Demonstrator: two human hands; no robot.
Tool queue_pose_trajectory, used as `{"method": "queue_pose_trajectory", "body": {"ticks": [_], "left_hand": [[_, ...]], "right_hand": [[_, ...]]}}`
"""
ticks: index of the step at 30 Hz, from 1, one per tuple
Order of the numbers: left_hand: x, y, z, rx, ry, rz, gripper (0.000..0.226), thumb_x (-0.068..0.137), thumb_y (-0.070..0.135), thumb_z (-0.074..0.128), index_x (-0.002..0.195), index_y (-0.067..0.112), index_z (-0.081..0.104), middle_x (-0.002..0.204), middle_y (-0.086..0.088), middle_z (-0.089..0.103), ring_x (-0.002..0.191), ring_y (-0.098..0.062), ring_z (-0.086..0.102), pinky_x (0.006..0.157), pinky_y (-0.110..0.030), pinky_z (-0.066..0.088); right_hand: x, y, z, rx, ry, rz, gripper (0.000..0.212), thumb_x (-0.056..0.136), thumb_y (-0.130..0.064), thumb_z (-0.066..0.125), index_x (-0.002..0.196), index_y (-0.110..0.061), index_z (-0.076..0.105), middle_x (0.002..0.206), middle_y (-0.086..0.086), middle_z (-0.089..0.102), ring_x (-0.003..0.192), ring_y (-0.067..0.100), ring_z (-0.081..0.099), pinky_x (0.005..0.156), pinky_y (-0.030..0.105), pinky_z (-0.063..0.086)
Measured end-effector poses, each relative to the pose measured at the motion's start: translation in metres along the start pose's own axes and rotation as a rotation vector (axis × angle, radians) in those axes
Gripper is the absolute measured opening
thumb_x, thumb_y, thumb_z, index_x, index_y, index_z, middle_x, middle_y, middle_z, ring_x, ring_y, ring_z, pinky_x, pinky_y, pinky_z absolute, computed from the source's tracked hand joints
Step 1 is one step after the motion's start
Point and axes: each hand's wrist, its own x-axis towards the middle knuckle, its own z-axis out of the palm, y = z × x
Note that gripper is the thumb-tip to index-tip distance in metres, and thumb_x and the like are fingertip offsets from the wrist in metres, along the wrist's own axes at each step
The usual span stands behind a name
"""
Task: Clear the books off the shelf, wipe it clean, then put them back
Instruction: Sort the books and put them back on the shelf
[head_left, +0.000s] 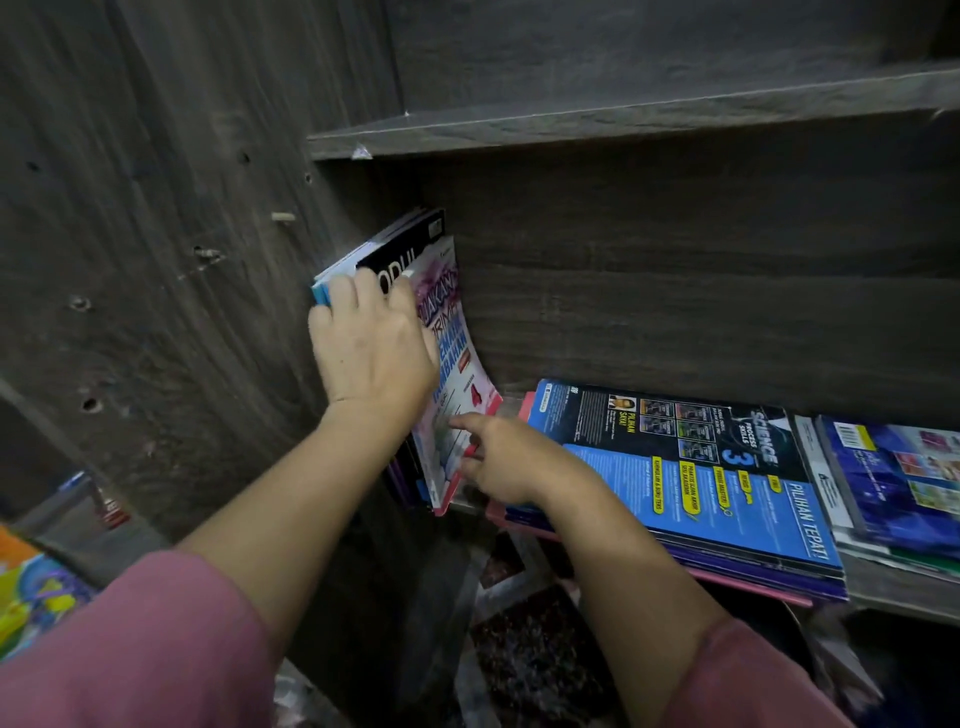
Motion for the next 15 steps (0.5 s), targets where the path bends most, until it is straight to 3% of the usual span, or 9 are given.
{"method": "queue_pose_trajectory", "body": {"ticks": [4,6,11,15], "left_hand": [[-0.015,-0.025,-0.005,0.072,-0.012,0.144,0.090,0.063,0.061,0.073,0.134,0.012,0.047,0.135,-0.013,0.034,0.127,-0.036,0.021,0.092,-0.049,0.023],[-0.020,-0.042,-0.001,0.128,-0.031,0.242,0.112,0.053,0.062,0.081,0.142,0.011,0.038,0.143,-0.012,0.034,0.138,-0.038,0.015,0.099,-0.052,0.020],[-0.021,-0.047,0.011,0.149,-0.029,0.249,0.114,0.044,0.054,0.088,0.139,0.011,0.041,0.134,-0.011,0.045,0.139,-0.035,0.019,0.100,-0.048,0.018],[-0.031,-0.032,0.006,0.106,-0.072,0.167,0.109,0.062,0.053,0.079,0.146,0.008,0.029,0.144,-0.014,0.035,0.144,-0.039,0.008,0.106,-0.053,0.012]], "right_hand": [[0.002,0.006,0.003,-0.007,0.013,0.010,0.056,0.092,-0.024,0.057,0.144,-0.037,0.039,0.134,0.008,0.057,0.117,0.024,0.057,0.100,0.037,0.047],[0.004,0.007,0.006,-0.012,0.021,0.005,0.057,0.092,-0.024,0.057,0.144,-0.036,0.038,0.134,0.009,0.057,0.118,0.025,0.056,0.100,0.039,0.047],[0.001,0.008,0.009,-0.107,0.022,0.018,0.058,0.092,-0.029,0.059,0.145,-0.036,0.037,0.139,0.008,0.052,0.123,0.025,0.052,0.102,0.039,0.045],[-0.022,0.014,-0.013,-0.188,0.045,0.062,0.055,0.093,-0.030,0.058,0.144,-0.035,0.039,0.141,0.005,0.051,0.126,0.025,0.050,0.103,0.038,0.044]]}}
